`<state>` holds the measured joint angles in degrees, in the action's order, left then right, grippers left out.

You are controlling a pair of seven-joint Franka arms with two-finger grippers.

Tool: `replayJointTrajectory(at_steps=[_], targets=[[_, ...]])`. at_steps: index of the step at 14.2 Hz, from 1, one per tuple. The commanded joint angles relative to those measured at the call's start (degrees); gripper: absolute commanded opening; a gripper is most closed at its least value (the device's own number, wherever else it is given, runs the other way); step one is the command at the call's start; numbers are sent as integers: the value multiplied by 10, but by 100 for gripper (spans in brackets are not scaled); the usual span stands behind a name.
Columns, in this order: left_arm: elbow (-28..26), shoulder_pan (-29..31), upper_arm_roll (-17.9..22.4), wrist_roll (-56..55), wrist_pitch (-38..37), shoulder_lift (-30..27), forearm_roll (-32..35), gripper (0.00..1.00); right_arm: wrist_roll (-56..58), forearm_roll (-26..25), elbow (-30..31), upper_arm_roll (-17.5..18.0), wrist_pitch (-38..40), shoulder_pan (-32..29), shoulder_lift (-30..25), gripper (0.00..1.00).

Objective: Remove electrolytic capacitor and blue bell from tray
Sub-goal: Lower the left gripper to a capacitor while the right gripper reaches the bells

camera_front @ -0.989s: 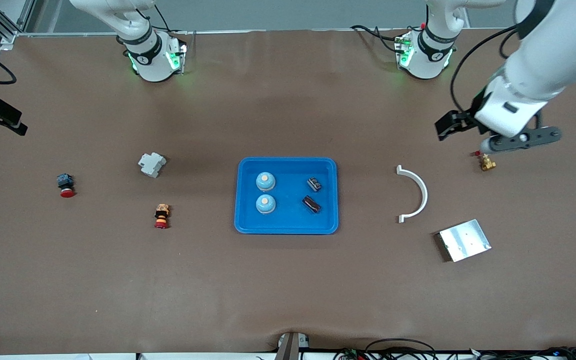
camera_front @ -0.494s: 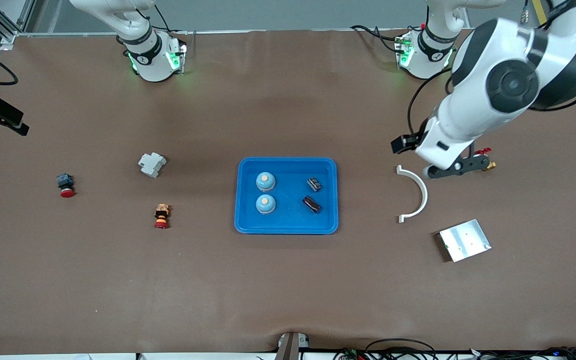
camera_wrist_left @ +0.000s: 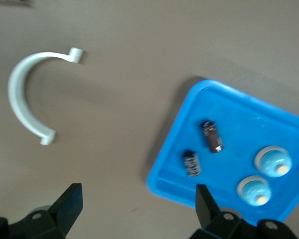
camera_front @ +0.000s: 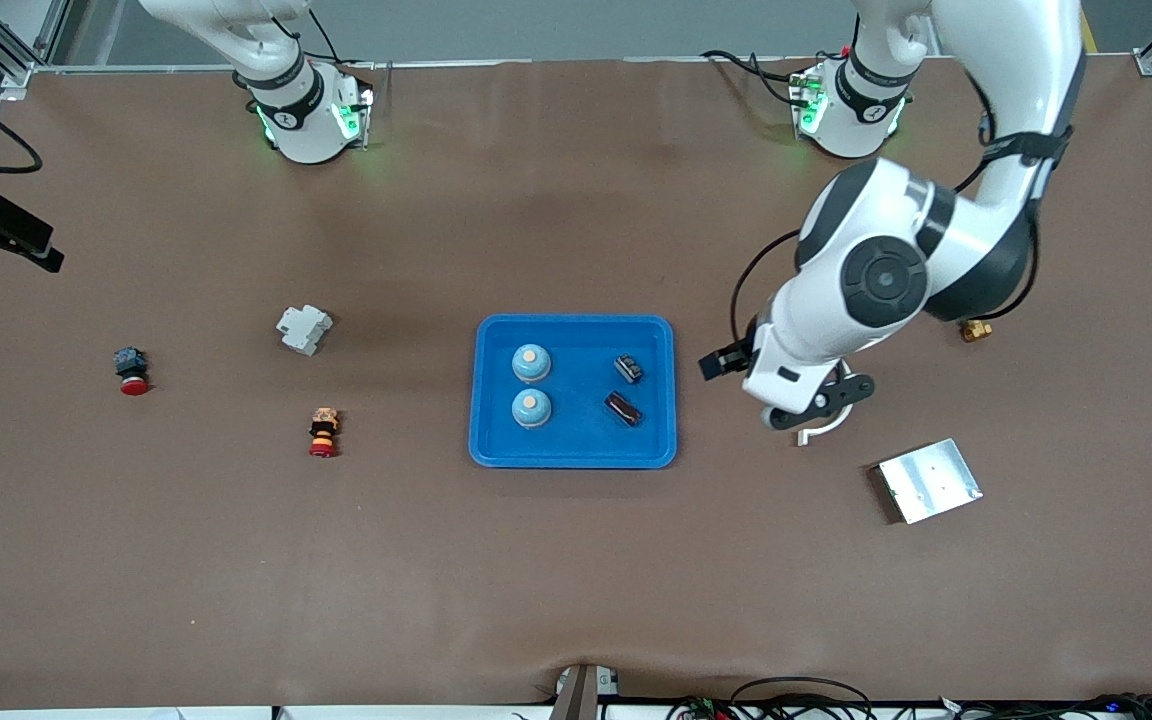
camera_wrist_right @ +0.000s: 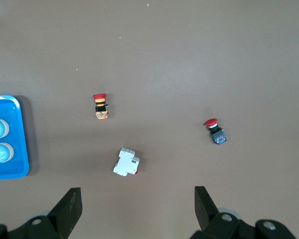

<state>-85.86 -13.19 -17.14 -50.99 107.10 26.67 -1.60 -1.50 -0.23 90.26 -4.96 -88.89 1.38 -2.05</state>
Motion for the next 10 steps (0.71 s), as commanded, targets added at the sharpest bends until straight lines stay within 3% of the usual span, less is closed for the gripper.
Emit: replayJointTrajectory(at_steps=[1,5,10], targets=[[19,-31,4,-74,60,36,-5,100,-42,-1,35,3,-8,12,-21,100],[22,-63,5,-155,144,84,23,100,-52,26,110,4,-36,19,-44,100],[32,-79,6,-220,235,148,103,100,-197,27,193,4,-107,103,-61,100]])
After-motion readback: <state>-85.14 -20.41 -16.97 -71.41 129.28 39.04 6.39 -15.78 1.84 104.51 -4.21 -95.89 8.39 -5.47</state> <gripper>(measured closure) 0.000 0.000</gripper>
